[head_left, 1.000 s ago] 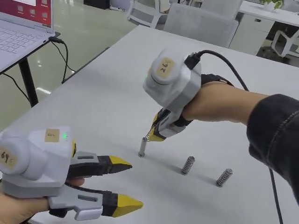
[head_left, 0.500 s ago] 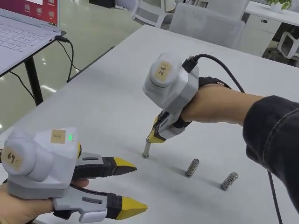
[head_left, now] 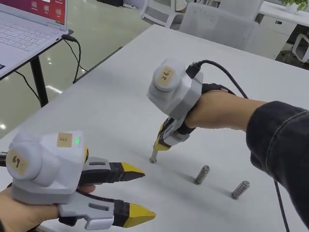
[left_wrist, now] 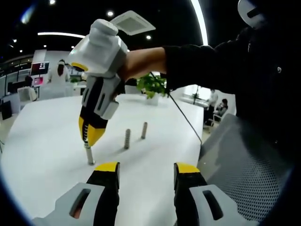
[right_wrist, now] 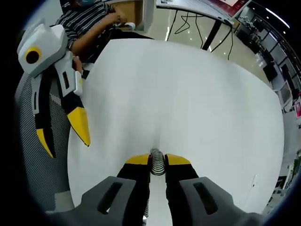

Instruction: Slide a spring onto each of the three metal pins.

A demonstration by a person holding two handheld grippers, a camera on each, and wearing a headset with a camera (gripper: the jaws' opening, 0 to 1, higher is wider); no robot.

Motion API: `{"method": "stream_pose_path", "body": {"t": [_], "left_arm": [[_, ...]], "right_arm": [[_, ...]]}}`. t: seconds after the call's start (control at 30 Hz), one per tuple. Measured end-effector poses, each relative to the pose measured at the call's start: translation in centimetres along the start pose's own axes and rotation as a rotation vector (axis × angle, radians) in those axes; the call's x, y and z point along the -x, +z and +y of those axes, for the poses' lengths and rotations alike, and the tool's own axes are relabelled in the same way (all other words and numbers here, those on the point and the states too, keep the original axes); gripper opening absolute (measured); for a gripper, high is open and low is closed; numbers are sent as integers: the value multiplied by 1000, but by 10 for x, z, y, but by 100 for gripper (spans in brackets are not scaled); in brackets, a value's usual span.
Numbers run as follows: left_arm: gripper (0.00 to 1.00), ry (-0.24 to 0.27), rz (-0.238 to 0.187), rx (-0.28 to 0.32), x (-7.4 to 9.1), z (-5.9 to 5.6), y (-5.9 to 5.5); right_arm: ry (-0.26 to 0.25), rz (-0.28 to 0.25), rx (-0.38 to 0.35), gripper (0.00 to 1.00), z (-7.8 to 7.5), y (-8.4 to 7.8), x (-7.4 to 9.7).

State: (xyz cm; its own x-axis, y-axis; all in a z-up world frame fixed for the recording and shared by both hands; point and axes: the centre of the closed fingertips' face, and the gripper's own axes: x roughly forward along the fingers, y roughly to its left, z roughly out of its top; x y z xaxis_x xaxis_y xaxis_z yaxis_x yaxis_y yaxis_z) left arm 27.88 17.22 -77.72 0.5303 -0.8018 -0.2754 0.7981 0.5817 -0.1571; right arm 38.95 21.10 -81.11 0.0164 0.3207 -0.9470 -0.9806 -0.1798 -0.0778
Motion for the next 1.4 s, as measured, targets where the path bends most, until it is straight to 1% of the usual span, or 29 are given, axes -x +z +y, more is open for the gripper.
{"method": "stream_pose_path", "body": {"t": [0.07, 0.17, 0.27, 0.53, 0.6, 0.77, 0.93, 1.03, 1.1, 1.17, 1.27, 1.4], "left_arm": [[40, 2, -2, 1, 0, 0, 0], [40, 3, -1, 0, 0, 0, 0], [40, 6, -3, 2, 1, 1, 1], [40, 10, -2, 3, 1, 2, 0], [40, 11, -1, 3, 1, 2, 0], [39, 13, -1, 5, 2, 2, 0], [39, 13, -1, 6, 1, 2, 0], [39, 12, 2, 6, 1, 2, 0], [39, 10, 5, 4, 0, 1, -1], [39, 10, 7, 3, 0, 1, -1], [39, 9, 8, 4, 0, 1, -1], [39, 9, 10, 4, 0, 0, -2]], "right_arm": [[2, 2, 2, 9, 0, 0, -1], [4, 31, 12, 9, 2, -4, -7], [7, 37, 20, 9, 3, -4, -11], [21, 70, 28, 9, 6, -9, -23], [28, 78, 24, 9, 9, -12, -26], [49, 107, 16, 9, 15, -26, -34], [57, 127, 11, 9, 22, -38, -36], [56, 119, -2, 9, 24, -40, -34], [57, 132, -11, 9, 27, -44, -32], [48, 140, -3, 9, 28, -47, -32], [45, 136, -9, 9, 29, -47, -32], [47, 122, -23, 9, 30, -43, -34]]}}
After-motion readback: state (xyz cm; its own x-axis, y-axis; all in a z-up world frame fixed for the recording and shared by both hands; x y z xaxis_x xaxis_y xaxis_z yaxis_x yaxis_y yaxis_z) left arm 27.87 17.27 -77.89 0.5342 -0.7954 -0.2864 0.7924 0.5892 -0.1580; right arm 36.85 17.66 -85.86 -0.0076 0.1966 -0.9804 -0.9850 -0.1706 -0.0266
